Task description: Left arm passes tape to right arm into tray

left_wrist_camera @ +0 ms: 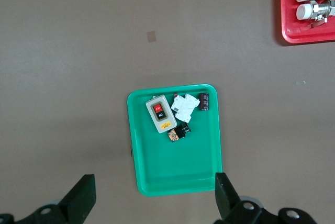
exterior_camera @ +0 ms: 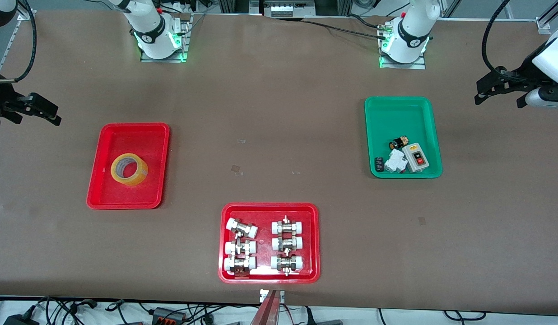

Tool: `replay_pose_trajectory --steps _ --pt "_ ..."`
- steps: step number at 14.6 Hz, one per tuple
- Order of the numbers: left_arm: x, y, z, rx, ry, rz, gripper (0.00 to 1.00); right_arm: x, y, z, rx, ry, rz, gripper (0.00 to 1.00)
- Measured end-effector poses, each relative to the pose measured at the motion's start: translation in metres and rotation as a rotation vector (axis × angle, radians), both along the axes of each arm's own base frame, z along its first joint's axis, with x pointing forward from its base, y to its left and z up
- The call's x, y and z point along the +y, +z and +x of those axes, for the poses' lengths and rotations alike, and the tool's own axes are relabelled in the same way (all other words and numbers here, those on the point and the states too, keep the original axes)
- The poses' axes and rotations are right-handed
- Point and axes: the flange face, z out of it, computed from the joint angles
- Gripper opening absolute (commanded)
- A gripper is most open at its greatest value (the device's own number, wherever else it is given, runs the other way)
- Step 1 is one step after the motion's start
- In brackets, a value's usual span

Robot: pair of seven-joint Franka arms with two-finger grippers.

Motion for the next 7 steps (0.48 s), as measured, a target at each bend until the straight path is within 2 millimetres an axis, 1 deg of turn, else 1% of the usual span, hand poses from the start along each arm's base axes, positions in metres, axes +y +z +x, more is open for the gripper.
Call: replay_pose_trajectory --steps 7 --pt "0.0 0.0 0.0 0.0 0.0 0.0 1.0 0.0026 -0.0007 -0.0015 0.013 0.004 0.001 1.0"
